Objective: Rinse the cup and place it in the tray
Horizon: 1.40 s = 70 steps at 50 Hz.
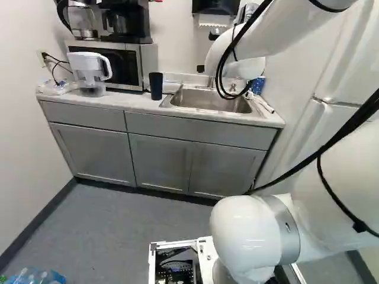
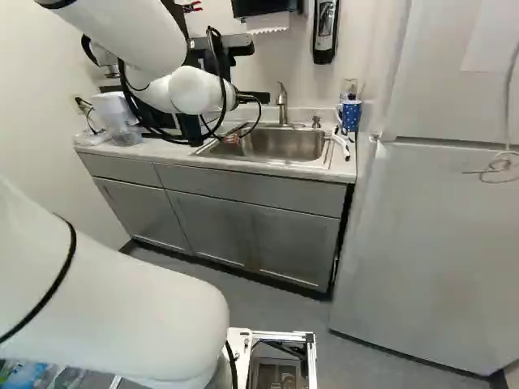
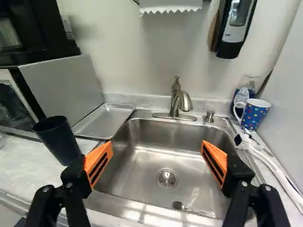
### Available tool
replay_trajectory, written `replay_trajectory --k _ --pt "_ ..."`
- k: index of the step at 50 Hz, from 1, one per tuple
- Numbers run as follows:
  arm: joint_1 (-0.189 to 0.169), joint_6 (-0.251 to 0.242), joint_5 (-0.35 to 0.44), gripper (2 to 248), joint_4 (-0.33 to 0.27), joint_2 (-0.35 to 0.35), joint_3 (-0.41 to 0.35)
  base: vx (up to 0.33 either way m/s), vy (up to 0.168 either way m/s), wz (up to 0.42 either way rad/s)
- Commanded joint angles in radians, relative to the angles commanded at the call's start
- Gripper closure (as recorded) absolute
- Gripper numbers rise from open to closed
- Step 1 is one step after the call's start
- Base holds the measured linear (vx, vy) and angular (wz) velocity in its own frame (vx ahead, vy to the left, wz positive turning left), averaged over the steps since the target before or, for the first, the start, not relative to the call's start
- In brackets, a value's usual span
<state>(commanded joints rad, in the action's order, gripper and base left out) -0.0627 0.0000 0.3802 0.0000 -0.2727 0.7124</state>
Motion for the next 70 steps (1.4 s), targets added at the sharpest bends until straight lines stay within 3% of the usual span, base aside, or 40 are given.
replay_trajectory --k 70 --pt "0.0 0.0 0.0 3 0.0 0.0 0.0 0.114 -0.027 0.097"
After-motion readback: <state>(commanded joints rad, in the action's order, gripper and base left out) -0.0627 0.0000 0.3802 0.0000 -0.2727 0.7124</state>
